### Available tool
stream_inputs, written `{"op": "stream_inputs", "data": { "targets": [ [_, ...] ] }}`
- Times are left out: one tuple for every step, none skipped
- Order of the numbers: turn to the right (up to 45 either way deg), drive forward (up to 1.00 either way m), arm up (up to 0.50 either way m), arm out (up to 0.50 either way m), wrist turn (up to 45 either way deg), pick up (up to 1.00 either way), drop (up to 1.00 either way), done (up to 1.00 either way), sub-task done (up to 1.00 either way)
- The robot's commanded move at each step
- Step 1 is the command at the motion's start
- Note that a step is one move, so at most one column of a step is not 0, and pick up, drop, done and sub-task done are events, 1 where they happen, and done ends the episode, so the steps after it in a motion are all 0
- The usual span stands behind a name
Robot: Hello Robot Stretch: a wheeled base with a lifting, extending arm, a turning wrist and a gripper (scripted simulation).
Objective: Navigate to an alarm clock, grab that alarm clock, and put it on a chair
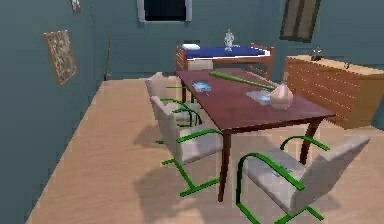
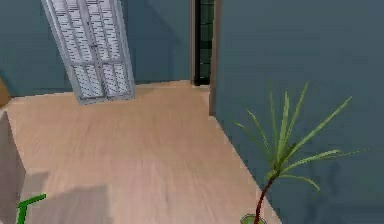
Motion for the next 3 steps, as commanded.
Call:
{"op": "stream_inputs", "data": {
  "targets": [
    [-27.0,0.0,0.0,0.0,0.0,0.0,0.0,0.0,0.0],
    [0.0,1.0,0.0,0.0,0.0,0.0,0.0,0.0,0.0],
    [0.0,0.35,0.0,0.0,0.0,0.0,0.0,0.0,0.0]
  ]
}}
